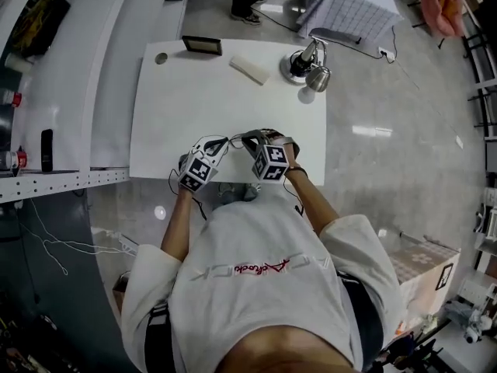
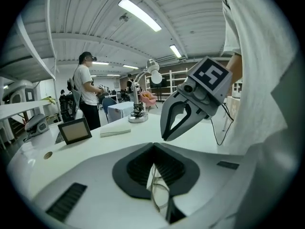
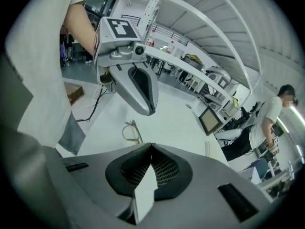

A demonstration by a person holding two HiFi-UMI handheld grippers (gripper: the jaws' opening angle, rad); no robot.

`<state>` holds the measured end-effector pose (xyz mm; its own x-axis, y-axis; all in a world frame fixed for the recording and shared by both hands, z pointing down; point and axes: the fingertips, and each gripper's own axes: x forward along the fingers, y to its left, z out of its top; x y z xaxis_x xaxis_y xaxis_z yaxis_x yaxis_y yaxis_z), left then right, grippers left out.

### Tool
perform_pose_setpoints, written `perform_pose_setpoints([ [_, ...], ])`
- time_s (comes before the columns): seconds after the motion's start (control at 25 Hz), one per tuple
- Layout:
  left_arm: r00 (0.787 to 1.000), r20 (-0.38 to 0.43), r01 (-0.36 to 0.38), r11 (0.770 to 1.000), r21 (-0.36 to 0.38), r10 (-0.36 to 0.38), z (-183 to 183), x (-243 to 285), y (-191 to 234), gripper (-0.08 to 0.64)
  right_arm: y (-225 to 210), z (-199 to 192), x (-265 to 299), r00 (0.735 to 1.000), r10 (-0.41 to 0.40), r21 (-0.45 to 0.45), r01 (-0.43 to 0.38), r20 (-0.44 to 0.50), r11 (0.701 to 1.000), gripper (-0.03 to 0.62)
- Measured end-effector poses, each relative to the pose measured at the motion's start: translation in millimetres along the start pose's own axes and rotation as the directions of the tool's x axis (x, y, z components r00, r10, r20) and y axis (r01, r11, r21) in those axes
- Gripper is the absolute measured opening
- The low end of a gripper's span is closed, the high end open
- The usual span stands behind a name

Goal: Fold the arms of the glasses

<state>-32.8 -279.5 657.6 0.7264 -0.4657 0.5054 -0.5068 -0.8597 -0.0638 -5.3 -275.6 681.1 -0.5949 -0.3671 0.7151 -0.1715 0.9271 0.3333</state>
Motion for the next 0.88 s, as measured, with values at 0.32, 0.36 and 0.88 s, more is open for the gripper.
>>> perform_pose_setpoints([
  [0.32,0.985,0.17,0.012,0.976,-0.219,0.027,46,10,0,0.029,-35,11,-44,0.95,-0.152,0.521,-0.013,0.272,0.853,0.023],
  [0.36,0.98,0.194,0.016,0.97,-0.244,0.033,51,10,-1,0.029,-40,10,-51,0.933,-0.181,0.584,-0.038,0.311,0.811,0.023],
  [0.88,0.9,0.433,0.165,0.882,-0.442,0.048,105,19,-19,0.029,-63,9,-127,0.703,-0.414,0.75,-0.259,0.579,0.609,0.021],
])
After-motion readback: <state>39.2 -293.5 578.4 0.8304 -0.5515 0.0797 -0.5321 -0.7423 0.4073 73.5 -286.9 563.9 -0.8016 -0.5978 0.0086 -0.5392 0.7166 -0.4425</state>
